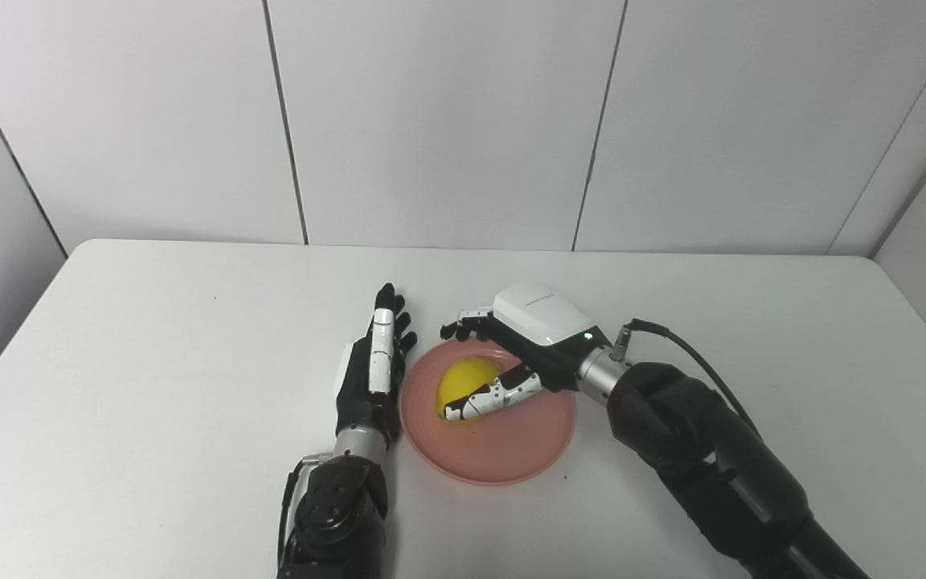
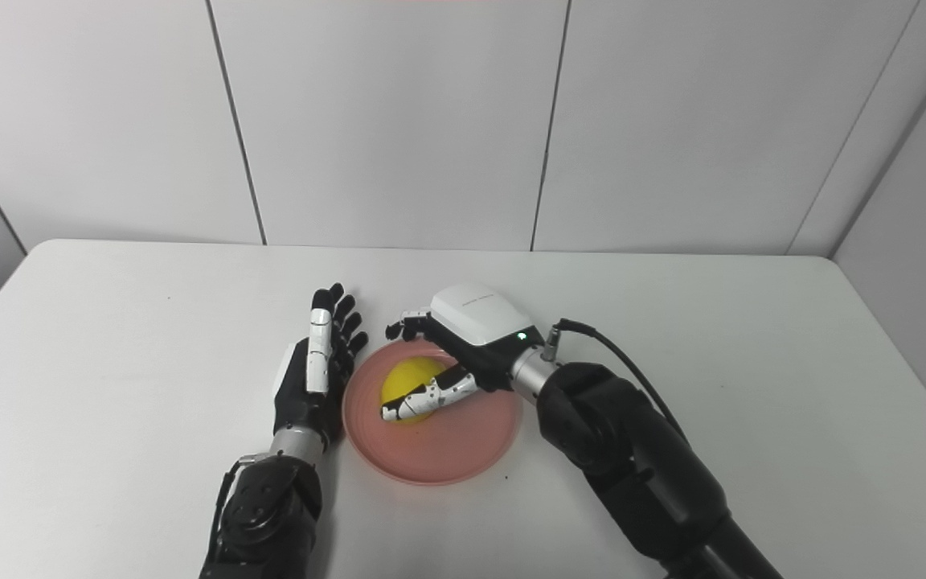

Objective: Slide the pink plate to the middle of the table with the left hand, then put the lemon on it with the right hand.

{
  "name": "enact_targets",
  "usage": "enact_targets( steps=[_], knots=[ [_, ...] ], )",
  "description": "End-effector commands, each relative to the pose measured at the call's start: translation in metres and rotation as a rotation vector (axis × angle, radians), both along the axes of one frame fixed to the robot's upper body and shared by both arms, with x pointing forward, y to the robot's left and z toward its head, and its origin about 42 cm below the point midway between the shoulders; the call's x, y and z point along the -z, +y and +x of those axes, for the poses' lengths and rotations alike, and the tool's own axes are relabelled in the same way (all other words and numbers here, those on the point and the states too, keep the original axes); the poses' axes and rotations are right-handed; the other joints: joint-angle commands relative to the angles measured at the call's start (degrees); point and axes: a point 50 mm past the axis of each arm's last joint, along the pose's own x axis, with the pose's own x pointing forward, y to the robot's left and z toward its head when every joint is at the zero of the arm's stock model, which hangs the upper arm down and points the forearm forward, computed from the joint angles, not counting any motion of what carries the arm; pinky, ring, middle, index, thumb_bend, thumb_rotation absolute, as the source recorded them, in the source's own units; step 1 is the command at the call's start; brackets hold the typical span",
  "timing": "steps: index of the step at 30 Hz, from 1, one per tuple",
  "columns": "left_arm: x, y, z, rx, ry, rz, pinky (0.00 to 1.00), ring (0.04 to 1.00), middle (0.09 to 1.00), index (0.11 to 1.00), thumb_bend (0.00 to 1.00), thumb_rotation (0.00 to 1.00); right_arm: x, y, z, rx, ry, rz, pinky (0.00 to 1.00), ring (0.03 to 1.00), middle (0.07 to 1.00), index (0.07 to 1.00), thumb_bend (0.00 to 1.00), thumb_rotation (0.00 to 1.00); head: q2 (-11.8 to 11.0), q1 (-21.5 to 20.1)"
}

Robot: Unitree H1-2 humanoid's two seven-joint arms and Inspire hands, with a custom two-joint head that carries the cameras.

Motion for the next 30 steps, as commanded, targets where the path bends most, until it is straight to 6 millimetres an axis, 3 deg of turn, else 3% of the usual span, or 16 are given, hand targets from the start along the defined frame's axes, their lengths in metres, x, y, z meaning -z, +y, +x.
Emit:
enact_targets(
  steps=[1,3,4,7,15,19,26,30],
  knots=[
    [0.025,-0.007,-0.011,0.017,0.128,-0.012,0.98,0.99,1.0,1.0,0.71,1.0,-0.036,0.002,0.005,-0.05,-0.127,0.034,0.57,0.659,0.724,0.738,1.0,0.8,0.1,-0.02],
    [0.026,-0.007,-0.012,0.014,0.128,-0.005,0.97,0.951,0.937,1.0,0.7,1.0,-0.04,0.0,0.005,-0.041,-0.151,0.063,0.56,0.667,0.73,0.748,1.0,0.84,0.14,0.02],
    [0.026,-0.006,-0.012,0.011,0.128,-0.003,0.96,0.909,0.827,1.0,0.71,1.0,-0.042,-0.001,0.006,-0.037,-0.16,0.079,0.57,0.674,0.732,0.75,1.0,0.86,0.14,0.02],
    [0.026,-0.006,-0.013,0.008,0.13,0.008,0.97,0.874,0.758,1.0,0.72,1.0,-0.048,-0.007,0.008,-0.016,-0.184,0.158,0.58,0.674,0.731,0.75,1.0,0.87,0.15,0.01],
    [0.025,-0.006,-0.013,-0.004,0.128,-0.011,0.99,0.874,0.834,0.967,0.72,1.0,-0.049,-0.038,0.012,0.086,-0.205,0.486,0.62,0.718,0.763,0.763,0.95,0.93,0.06,-0.14],
    [0.025,-0.005,-0.013,-0.01,0.128,-0.01,0.99,0.896,0.905,0.96,0.72,0.99,-0.035,-0.053,0.01,0.155,-0.164,0.687,0.66,0.752,0.793,0.784,0.95,0.95,0.1,-0.19],
    [0.023,-0.002,-0.012,-0.019,0.109,0.016,1.0,0.908,0.933,0.957,0.71,1.0,0.003,-0.062,0.004,0.301,-0.006,0.922,0.79,0.858,0.866,0.818,0.92,1.0,0.04,-0.57],
    [0.023,-0.001,-0.011,-0.022,0.102,0.028,1.0,0.915,0.936,0.96,0.71,1.0,0.029,-0.063,0.004,0.379,0.13,1.119,0.89,0.909,0.91,0.894,0.87,1.0,0.19,-0.57]
  ],
)
